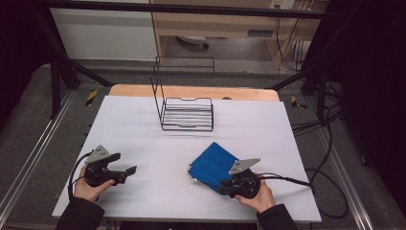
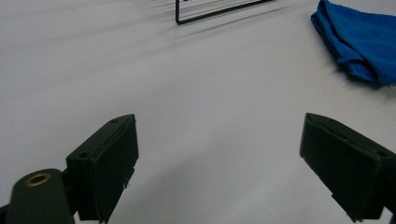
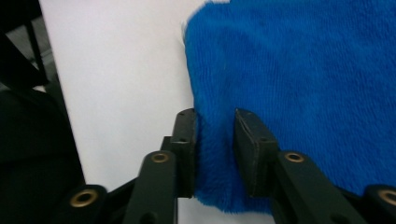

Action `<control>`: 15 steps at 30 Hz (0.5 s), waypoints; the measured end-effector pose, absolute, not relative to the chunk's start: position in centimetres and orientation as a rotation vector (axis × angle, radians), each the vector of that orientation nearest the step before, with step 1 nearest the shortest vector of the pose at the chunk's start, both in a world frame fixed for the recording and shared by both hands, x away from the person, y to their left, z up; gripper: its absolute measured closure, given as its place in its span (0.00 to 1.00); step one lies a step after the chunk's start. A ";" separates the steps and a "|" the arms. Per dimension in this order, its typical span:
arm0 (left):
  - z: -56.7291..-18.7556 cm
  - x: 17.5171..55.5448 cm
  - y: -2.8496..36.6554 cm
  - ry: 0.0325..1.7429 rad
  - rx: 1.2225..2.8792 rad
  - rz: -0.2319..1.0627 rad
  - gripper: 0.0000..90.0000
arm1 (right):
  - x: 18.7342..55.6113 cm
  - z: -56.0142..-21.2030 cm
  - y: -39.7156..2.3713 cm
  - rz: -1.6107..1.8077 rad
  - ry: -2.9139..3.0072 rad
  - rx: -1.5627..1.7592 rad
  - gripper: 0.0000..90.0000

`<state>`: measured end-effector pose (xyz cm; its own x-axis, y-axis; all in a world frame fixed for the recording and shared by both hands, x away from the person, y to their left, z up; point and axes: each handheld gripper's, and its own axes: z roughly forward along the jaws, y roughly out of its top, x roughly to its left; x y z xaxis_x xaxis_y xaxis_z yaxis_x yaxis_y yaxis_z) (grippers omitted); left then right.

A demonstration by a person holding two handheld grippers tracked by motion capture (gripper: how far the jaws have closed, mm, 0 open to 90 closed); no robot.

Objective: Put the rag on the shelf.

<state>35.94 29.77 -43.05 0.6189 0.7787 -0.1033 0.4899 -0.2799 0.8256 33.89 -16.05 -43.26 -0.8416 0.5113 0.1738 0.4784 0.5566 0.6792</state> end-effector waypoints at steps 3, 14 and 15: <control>-43.0 36.0 29.8 1.006 1.941 0.407 0.13 | 34.1 -42.6 -16.1 1.285 2.671 0.871 0.67; -43.1 36.0 29.7 1.011 1.941 0.406 0.13 | 39.2 -41.4 -13.8 1.234 2.435 0.986 0.45; -43.1 36.0 29.7 1.011 1.941 0.406 0.13 | 40.1 -41.6 -13.8 1.217 2.413 1.007 0.46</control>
<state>36.02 29.74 -43.12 0.6145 0.7820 -0.1040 0.4927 -0.2775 0.8248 40.11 -13.78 -41.56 -0.7271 0.6822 0.0762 0.4669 0.4101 0.7834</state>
